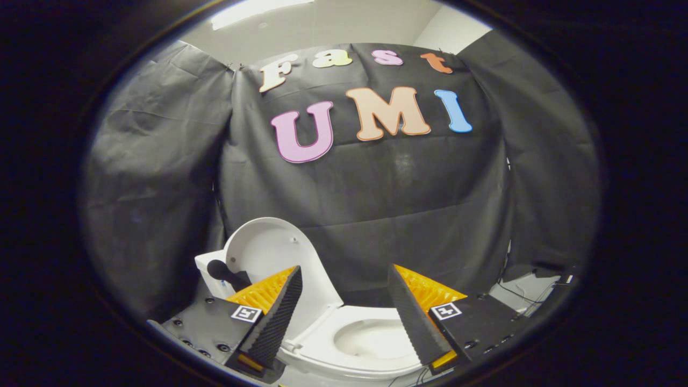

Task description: Open the toilet lid.

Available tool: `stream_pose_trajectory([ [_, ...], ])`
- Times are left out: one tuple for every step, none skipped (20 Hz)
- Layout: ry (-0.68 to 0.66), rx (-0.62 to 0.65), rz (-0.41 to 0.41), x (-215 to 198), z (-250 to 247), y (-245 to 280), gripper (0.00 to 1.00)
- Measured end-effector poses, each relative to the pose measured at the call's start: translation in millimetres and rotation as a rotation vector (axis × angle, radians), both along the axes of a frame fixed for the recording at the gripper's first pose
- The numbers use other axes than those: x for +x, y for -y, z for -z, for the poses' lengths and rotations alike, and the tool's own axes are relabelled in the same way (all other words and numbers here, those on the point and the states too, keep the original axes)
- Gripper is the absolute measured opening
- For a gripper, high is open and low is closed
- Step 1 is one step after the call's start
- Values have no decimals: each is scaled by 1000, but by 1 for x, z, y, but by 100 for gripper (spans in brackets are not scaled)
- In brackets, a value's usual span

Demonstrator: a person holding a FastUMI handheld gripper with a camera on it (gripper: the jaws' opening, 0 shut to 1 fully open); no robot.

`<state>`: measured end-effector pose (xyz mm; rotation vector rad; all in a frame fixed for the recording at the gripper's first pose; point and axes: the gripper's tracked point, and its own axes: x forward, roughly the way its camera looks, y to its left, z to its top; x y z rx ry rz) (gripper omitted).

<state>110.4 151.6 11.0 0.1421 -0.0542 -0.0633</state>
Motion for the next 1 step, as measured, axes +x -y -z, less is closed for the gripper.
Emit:
stream_pose_trajectory([
  [-2, -4, 1, 0, 1, 0, 98],
])
